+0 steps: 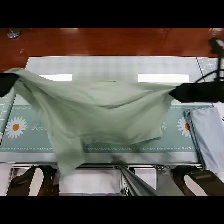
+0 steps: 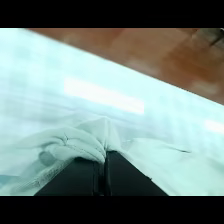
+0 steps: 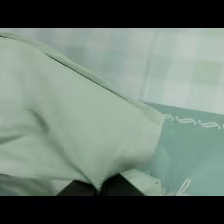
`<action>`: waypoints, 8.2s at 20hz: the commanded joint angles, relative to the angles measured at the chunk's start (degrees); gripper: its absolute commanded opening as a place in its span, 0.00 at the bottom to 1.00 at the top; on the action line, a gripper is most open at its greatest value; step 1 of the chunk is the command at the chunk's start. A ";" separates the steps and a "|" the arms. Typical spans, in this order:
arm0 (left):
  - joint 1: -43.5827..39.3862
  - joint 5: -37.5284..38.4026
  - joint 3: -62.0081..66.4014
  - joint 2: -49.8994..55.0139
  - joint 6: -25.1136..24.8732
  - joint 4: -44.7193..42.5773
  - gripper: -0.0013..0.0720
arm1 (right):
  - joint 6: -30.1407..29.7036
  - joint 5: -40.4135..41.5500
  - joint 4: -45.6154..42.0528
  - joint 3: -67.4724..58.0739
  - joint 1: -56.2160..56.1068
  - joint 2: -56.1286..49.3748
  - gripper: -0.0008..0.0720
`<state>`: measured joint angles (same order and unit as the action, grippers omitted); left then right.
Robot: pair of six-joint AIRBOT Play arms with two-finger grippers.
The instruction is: Fold the shirts.
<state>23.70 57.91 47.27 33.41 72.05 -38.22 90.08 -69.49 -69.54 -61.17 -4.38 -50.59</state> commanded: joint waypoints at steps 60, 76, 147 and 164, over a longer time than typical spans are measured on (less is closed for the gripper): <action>4.13 7.69 -18.14 36.57 -15.91 3.76 0.05 | -10.47 9.42 21.33 21.75 20.85 -26.73 0.84; 5.57 2.10 32.79 16.87 -12.20 15.30 0.05 | -7.32 -2.97 9.40 -41.97 14.27 -15.52 0.06; 3.91 23.69 6.91 40.76 7.91 -27.78 0.97 | -5.75 -7.87 4.15 -17.33 24.96 -35.74 0.86; -5.66 3.96 -29.86 26.64 3.13 -7.02 0.96 | -16.65 5.51 27.96 21.94 28.09 -18.97 0.86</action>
<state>23.94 69.49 19.11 60.18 75.37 -47.18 71.16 -62.65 -42.30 -39.79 21.28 -69.87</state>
